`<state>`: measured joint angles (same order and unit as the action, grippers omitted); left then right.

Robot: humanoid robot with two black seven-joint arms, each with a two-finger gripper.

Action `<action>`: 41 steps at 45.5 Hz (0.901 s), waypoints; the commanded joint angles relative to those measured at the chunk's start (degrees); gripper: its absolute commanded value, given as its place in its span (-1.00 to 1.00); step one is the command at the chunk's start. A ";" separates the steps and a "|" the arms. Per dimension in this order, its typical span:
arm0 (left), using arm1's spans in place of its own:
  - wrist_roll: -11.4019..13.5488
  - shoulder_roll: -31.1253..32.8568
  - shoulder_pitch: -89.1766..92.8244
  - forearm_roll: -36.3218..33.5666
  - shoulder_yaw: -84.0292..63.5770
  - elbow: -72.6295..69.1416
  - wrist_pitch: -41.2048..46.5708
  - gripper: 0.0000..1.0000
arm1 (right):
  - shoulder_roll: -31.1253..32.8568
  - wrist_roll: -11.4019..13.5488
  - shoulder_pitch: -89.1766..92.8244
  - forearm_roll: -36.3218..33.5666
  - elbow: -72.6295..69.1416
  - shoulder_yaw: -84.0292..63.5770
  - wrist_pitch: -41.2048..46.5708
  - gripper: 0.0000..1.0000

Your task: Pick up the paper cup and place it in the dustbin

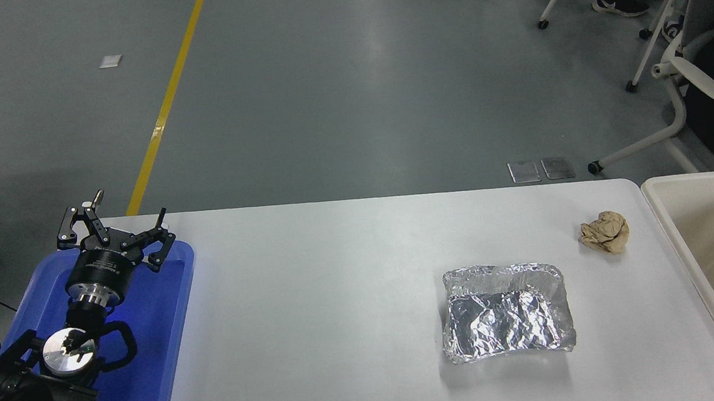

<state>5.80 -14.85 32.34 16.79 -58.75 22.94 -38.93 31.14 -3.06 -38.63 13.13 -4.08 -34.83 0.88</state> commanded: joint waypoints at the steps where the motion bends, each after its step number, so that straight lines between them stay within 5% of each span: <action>1: 0.00 0.00 0.00 0.00 -0.05 0.00 0.00 1.00 | -2.14 0.16 3.82 -0.21 0.47 3.19 -1.32 -1.00; 10: 0.00 0.00 0.00 0.00 0.04 0.00 0.00 1.00 | -2.31 0.16 3.82 -0.21 0.47 3.37 -1.67 -0.92; 17: 0.00 0.00 0.00 0.00 0.04 0.00 0.00 1.00 | -2.31 0.07 3.74 -0.39 0.38 4.51 -3.78 1.00; 41: 0.00 0.00 0.00 0.00 0.04 0.00 0.00 1.00 | 0.32 0.07 -5.56 -0.13 -6.11 0.66 -2.91 1.00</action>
<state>5.80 -14.85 32.34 16.78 -58.74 22.94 -38.94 29.27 -2.99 -36.61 12.92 -5.87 -28.71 -2.05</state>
